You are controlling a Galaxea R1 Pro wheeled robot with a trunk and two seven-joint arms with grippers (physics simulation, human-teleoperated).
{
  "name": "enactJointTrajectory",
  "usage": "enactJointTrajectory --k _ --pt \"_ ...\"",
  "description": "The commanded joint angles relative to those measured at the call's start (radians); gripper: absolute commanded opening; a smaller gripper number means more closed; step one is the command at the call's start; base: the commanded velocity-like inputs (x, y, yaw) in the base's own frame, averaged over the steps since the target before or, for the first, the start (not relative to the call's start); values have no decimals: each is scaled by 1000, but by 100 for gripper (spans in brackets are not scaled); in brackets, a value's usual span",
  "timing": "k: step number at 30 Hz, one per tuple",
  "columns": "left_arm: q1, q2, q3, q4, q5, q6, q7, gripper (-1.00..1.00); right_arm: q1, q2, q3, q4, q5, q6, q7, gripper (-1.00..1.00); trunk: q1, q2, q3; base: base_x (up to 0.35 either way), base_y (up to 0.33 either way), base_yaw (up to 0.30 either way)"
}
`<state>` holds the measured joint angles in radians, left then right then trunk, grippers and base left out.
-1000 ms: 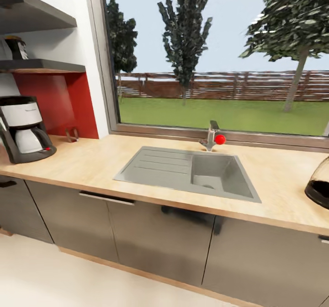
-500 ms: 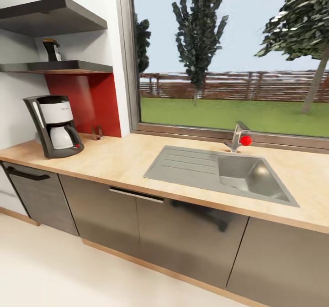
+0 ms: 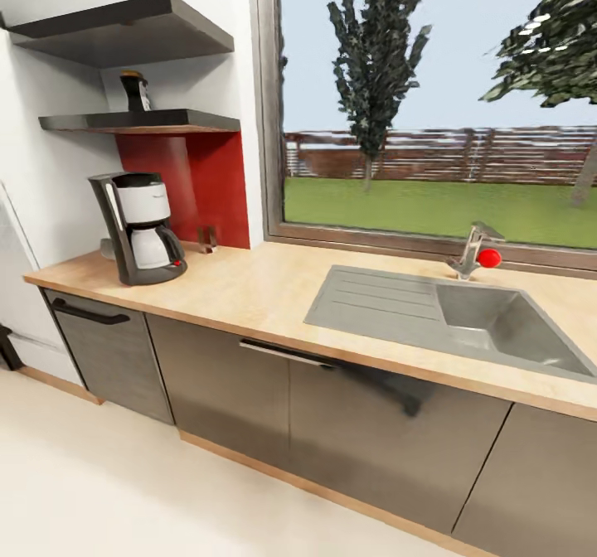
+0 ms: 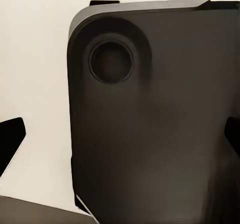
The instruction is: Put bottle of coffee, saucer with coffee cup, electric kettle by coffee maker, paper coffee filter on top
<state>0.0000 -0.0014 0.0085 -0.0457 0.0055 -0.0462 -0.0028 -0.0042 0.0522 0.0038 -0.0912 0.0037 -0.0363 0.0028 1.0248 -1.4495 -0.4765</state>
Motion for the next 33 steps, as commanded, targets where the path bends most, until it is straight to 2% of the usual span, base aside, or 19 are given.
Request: enactJointTrajectory --k 1,18,24,33 --pt "0 0 1 -1 0 -2 0 100 0 0 0 1 1 -3 1 100 0 -1 -2 130 305 203" --pt "0 0 -1 -2 6 -5 0 100 0 0 1 1 1 -2 2 100 0 -1 -17 204 290 216" --pt "0 0 -2 -1 48 -10 0 100 0 0 1 1 1 -3 1 100 0 -1 -18 201 287 46" --pt "0 0 -6 -2 54 -9 0 100 0 6 -3 -14 -3 -4 2 100 0 -1 -18 181 289 1"
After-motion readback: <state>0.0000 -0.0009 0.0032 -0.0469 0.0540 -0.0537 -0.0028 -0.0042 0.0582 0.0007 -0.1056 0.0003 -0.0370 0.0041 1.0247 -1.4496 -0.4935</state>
